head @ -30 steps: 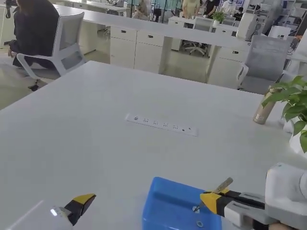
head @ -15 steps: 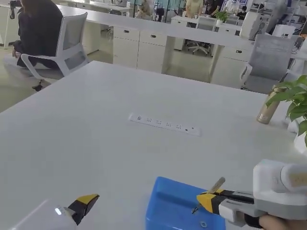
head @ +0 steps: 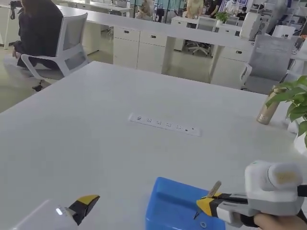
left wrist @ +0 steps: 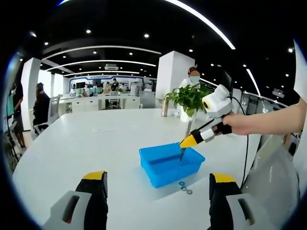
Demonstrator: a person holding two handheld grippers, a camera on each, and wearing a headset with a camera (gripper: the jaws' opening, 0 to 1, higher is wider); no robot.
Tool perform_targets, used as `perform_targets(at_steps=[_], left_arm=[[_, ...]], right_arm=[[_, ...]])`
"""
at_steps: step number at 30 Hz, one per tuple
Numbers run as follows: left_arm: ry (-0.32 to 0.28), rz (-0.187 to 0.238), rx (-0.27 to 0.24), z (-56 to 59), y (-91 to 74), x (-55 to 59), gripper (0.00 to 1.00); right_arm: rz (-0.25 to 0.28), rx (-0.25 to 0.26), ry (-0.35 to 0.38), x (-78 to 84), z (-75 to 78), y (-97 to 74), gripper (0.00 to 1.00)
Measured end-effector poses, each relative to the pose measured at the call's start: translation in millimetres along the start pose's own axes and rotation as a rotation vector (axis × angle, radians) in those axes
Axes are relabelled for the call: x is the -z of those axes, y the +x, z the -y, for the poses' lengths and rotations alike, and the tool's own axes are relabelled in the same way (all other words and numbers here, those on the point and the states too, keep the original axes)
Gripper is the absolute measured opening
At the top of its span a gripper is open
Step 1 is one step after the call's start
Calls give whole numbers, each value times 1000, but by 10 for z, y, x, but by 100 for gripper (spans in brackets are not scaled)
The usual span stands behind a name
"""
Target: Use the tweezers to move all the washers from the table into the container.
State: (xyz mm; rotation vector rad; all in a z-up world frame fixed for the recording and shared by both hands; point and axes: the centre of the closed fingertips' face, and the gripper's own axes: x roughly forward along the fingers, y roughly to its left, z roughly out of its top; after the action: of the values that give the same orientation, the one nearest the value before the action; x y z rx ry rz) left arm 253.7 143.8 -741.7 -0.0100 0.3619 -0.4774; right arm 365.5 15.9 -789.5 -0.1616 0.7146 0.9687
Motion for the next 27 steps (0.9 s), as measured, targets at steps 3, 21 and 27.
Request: perform_targets(at_steps=[3,21,27], left_arm=[[2,-3,2,6,0,6,89],[9,-11,5,14,-6,18,88],[11,-14,3,13,-5,24,87]], right_arm=[[-14,3,-2,19,-6,32,3],[-44,11,2,107,53,96,3],[-47,13,2,122,62,95,3]])
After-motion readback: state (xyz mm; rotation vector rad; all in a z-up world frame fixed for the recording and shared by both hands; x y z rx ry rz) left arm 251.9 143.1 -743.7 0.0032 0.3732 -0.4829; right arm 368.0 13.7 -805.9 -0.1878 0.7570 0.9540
